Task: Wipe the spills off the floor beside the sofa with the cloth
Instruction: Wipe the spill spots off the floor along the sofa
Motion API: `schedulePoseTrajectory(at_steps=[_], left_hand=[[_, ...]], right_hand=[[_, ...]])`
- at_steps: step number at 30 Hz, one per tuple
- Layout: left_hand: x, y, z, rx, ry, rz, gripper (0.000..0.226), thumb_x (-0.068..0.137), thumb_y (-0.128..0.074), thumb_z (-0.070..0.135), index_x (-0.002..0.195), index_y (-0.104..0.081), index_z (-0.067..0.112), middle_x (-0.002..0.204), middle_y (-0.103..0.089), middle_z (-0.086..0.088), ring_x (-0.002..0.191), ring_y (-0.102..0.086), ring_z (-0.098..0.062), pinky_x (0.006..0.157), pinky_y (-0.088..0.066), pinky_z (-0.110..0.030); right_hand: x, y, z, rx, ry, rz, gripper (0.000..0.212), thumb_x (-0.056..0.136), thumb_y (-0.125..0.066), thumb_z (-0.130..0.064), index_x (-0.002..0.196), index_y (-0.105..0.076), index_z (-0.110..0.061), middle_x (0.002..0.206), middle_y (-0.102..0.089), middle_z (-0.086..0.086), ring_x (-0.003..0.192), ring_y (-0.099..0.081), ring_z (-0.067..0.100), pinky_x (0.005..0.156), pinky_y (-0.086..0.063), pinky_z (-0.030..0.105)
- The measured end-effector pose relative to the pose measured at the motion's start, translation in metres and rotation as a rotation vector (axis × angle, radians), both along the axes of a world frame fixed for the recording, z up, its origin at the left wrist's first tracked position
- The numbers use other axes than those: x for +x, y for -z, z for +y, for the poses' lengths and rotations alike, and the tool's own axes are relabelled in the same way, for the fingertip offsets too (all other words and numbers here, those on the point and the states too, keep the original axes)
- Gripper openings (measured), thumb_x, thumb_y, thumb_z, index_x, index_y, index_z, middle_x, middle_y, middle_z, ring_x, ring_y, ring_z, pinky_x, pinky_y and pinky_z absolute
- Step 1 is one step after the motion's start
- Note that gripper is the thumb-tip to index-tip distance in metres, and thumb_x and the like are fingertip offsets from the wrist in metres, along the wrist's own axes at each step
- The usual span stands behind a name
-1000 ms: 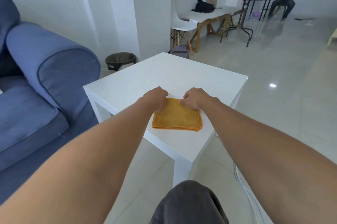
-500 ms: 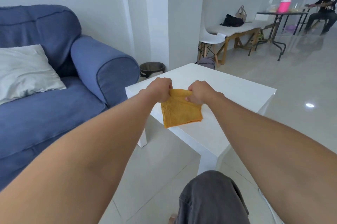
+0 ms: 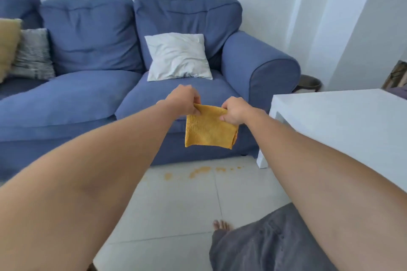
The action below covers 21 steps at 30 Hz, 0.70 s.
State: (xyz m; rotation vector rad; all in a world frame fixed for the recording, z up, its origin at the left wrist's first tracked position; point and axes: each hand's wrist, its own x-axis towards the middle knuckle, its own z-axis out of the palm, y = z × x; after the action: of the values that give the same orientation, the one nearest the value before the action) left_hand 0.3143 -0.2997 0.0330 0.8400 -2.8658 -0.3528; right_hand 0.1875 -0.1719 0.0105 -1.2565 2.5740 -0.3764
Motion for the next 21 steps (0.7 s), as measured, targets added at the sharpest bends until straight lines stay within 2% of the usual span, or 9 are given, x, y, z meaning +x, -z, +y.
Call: schedulePoseTrajectory(at_steps=[3, 6, 9, 12, 14, 16, 18, 20, 21], left_hand=[[0.054, 0.048, -0.044, 0.085, -0.147, -0.071, 0.021, 0.075, -0.082, 0.024, 0.094, -0.075, 0.019, 0.084, -0.065, 0.002, 0.092, -0.063, -0.022, 0.078, -0.053, -0.035], [0.098, 0.112, -0.078, 0.171, -0.262, -0.161, 0.019, 0.075, -0.082, 0.026, 0.093, -0.076, 0.022, 0.084, -0.066, 0.004, 0.091, -0.063, -0.02, 0.083, -0.055, -0.035], [0.135, 0.19, -0.109, 0.293, -0.341, -0.268, 0.021, 0.076, -0.082, 0.024, 0.096, -0.077, 0.021, 0.085, -0.064, 0.006, 0.087, -0.059, -0.017, 0.08, -0.052, -0.03], [0.164, 0.267, -0.138, 0.384, -0.386, -0.379, 0.022, 0.077, -0.081, 0.023, 0.099, -0.077, 0.021, 0.085, -0.063, 0.008, 0.089, -0.057, -0.015, 0.083, -0.05, -0.029], [0.177, 0.308, -0.161, 0.407, -0.421, -0.396, 0.021, 0.078, -0.08, 0.024, 0.099, -0.077, 0.022, 0.086, -0.065, 0.008, 0.092, -0.059, -0.016, 0.087, -0.053, -0.032], [0.183, 0.336, -0.187, 0.41, -0.466, -0.365, 0.017, 0.08, -0.078, 0.021, 0.097, -0.077, 0.023, 0.087, -0.067, 0.006, 0.09, -0.06, -0.017, 0.083, -0.054, -0.032], [0.186, 0.355, -0.217, 0.368, -0.518, -0.296, 0.014, 0.082, -0.074, 0.019, 0.095, -0.077, 0.024, 0.09, -0.072, 0.002, 0.09, -0.061, -0.019, 0.081, -0.055, -0.033], [0.187, 0.365, -0.247, 0.309, -0.572, -0.192, 0.014, 0.084, -0.072, 0.017, 0.092, -0.077, 0.027, 0.093, -0.075, 0.001, 0.097, -0.065, -0.023, 0.082, -0.055, -0.035], [0.187, 0.369, -0.261, 0.283, -0.606, -0.128, 0.015, 0.084, -0.071, 0.017, 0.091, -0.077, 0.029, 0.093, -0.075, 0.001, 0.099, -0.065, -0.023, 0.082, -0.055, -0.035]], right_hand=[[0.037, 0.044, -0.054, 0.058, -0.122, -0.093, 0.018, 0.084, -0.07, -0.027, 0.071, -0.058, -0.026, 0.091, -0.061, -0.001, 0.096, -0.059, 0.024, 0.096, -0.054, 0.047], [0.069, 0.106, -0.101, 0.153, -0.23, -0.189, 0.009, 0.085, -0.073, -0.031, 0.089, -0.065, -0.027, 0.091, -0.059, -0.002, 0.097, -0.052, 0.019, 0.098, -0.053, 0.047], [0.098, 0.181, -0.14, 0.348, -0.346, -0.266, 0.015, 0.084, -0.07, -0.022, 0.099, -0.069, -0.019, 0.093, -0.064, 0.001, 0.089, -0.064, 0.024, 0.092, -0.058, 0.046], [0.121, 0.253, -0.176, 0.446, -0.404, -0.32, 0.007, 0.086, -0.067, -0.017, 0.093, -0.067, -0.018, 0.095, -0.063, 0.001, 0.087, -0.063, 0.023, 0.089, -0.059, 0.04], [0.13, 0.296, -0.202, 0.42, -0.409, -0.348, 0.01, 0.086, -0.066, -0.012, 0.084, -0.064, -0.022, 0.093, -0.061, 0.002, 0.088, -0.061, 0.024, 0.082, -0.056, 0.035], [0.136, 0.328, -0.231, 0.365, -0.394, -0.364, 0.019, 0.086, -0.064, -0.009, 0.075, -0.058, -0.023, 0.093, -0.062, 0.004, 0.086, -0.059, 0.025, 0.073, -0.048, 0.03], [0.14, 0.349, -0.263, 0.296, -0.369, -0.358, 0.014, 0.084, -0.062, -0.009, 0.08, -0.061, -0.022, 0.103, -0.067, 0.008, 0.086, -0.057, 0.026, 0.072, -0.041, 0.025], [0.141, 0.359, -0.295, 0.189, -0.323, -0.344, 0.02, 0.082, -0.062, -0.009, 0.094, -0.067, -0.024, 0.111, -0.069, 0.009, 0.095, -0.061, 0.028, 0.074, -0.04, 0.024], [0.141, 0.36, -0.31, 0.13, -0.315, -0.33, 0.021, 0.082, -0.06, -0.009, 0.095, -0.066, -0.025, 0.11, -0.069, 0.009, 0.099, -0.061, 0.029, 0.074, -0.041, 0.025]])
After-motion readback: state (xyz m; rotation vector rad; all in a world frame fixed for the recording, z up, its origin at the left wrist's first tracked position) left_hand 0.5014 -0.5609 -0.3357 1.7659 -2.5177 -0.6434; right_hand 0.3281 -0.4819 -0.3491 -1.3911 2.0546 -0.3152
